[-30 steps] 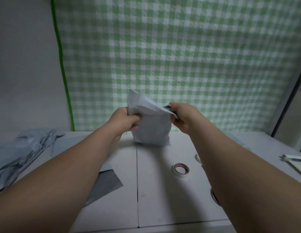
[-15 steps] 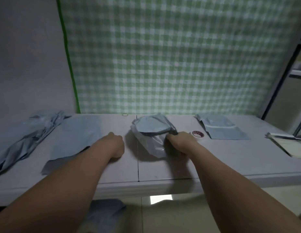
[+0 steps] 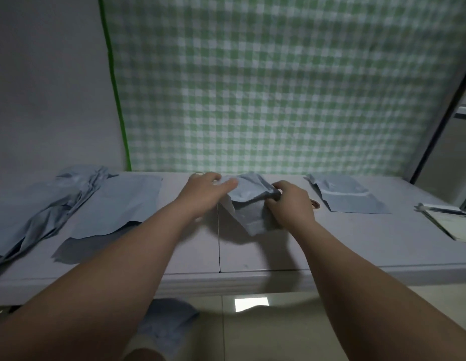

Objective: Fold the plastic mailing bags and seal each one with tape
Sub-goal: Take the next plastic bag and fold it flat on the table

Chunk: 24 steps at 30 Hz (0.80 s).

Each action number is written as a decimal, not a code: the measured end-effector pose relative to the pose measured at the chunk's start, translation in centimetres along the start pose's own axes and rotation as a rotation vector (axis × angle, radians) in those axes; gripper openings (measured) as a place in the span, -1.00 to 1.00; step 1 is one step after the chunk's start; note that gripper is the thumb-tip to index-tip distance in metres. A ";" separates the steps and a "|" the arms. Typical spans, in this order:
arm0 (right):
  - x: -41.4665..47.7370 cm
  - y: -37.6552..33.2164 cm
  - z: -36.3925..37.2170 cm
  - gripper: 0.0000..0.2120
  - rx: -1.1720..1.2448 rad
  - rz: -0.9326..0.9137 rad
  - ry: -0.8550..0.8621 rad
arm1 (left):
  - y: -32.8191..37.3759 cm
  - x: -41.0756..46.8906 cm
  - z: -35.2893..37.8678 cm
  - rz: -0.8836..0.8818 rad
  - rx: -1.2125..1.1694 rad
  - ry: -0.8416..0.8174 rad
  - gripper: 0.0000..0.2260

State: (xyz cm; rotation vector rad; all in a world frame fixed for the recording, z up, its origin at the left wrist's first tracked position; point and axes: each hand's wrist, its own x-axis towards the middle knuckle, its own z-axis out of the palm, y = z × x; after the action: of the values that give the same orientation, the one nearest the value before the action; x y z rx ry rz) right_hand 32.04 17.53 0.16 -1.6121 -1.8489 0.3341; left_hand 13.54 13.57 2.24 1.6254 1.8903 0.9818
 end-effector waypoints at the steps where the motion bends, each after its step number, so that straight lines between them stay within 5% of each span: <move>1: -0.1 -0.5 0.0 -0.70 0.016 -0.010 0.025 | 0.2 -0.1 0.2 0.022 0.060 -0.030 -0.44; 7: -1.2 -1.7 -0.4 -0.68 0.034 0.013 0.024 | 0.2 -1.8 0.9 -0.015 0.589 -0.145 -0.35; 12: -3.0 -0.8 -0.8 -0.66 -0.046 0.063 -0.010 | -1.4 -3.4 0.9 -0.001 0.660 -0.285 -0.42; 15: -4.4 0.3 -1.0 -0.62 -0.068 0.099 -0.028 | -2.3 -4.0 0.7 0.033 0.594 -0.201 -0.64; 21: -6.6 2.2 -0.5 -0.73 -0.132 0.112 -0.057 | -4.5 -5.8 0.5 -0.253 -0.097 -0.186 -0.71; 24: -7.1 2.7 -0.3 -0.73 -0.182 0.118 -0.063 | -5.2 -6.2 0.5 -0.239 -0.134 -0.151 -0.70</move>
State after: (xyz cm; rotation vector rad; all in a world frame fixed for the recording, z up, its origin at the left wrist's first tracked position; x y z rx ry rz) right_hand 34.54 11.24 -3.34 -1.8580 -1.8812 0.2773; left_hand 11.76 7.40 -2.69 1.3229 1.8247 0.8418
